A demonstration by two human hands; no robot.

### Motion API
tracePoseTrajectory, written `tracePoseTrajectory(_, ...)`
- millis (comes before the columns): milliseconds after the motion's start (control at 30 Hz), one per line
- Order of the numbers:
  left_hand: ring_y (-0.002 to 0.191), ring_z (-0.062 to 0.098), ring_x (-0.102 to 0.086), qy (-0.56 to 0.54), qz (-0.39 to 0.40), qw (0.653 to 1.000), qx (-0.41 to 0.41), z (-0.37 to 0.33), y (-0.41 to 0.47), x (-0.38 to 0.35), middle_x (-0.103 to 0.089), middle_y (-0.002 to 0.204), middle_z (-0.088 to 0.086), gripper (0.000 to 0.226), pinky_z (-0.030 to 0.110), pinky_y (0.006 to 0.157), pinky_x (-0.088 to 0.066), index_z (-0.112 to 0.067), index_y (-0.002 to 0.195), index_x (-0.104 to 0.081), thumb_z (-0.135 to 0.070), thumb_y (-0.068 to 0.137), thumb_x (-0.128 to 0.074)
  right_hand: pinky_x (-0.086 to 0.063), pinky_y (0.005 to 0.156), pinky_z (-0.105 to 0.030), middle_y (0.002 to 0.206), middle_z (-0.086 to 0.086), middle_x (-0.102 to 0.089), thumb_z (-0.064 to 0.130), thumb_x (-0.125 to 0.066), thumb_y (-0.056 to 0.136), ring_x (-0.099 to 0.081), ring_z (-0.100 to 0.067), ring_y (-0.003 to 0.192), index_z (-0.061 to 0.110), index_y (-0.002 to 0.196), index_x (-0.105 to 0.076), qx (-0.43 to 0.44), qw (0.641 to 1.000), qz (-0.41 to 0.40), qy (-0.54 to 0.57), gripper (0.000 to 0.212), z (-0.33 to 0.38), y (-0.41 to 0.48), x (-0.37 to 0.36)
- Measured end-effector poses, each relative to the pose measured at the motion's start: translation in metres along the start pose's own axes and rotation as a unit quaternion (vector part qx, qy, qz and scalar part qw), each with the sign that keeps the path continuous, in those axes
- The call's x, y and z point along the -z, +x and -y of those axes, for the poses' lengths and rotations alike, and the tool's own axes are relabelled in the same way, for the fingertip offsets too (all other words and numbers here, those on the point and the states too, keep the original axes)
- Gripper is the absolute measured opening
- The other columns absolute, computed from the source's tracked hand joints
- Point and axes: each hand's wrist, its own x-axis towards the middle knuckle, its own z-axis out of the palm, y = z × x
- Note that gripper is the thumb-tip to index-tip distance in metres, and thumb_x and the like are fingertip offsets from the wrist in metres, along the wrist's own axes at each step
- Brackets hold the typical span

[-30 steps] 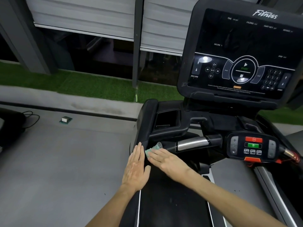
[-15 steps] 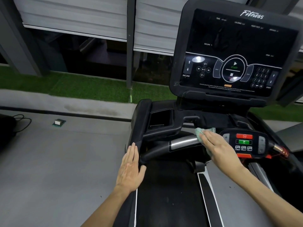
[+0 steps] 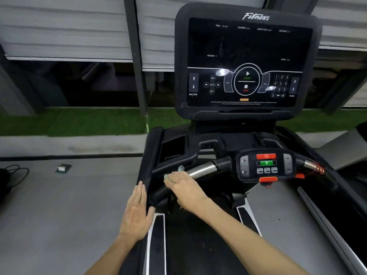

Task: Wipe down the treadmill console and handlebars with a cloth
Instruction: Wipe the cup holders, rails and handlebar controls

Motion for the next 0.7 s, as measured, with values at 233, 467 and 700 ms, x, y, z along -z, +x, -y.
tracePoseTrajectory(233,0.147,0.006,0.011,-0.009,-0.012,1.0,0.009,-0.001,0.0,0.001,0.007,0.163,-0.004,0.07,0.021,0.117,0.005,-0.013,0.155,0.002,-0.021,0.102,-0.042,-0.041,0.103,-0.042,0.106,-0.009,-0.062,-0.013,-0.068,0.046,-0.058,-0.028,0.1,0.001,0.125,-0.056,-0.055,0.997,-0.053,-0.017,0.081,-0.044,-0.031,0.039)
tracePoseTrajectory(467,0.147,0.006,0.009,-0.021,-0.025,0.999,0.006,-0.002,0.0,0.0,0.004,0.163,-0.002,0.066,0.023,0.118,0.004,-0.012,0.156,0.0,-0.02,0.103,-0.039,-0.043,0.095,-0.044,0.106,-0.009,-0.056,-0.015,-0.054,0.049,-0.053,-0.029,0.101,0.0,0.119,-0.056,-0.163,0.98,-0.104,-0.048,0.071,-0.059,-0.05,0.042)
tracePoseTrajectory(700,0.147,0.006,0.009,-0.024,-0.029,0.999,0.0,0.001,0.0,-0.001,0.002,0.164,0.001,0.064,0.023,0.119,0.004,-0.009,0.156,-0.002,-0.019,0.103,-0.038,-0.038,0.109,-0.044,0.141,-0.014,-0.048,-0.009,-0.07,0.055,-0.044,-0.031,0.132,0.003,0.142,-0.043,0.004,0.997,-0.01,-0.072,0.092,-0.025,-0.041,0.022)
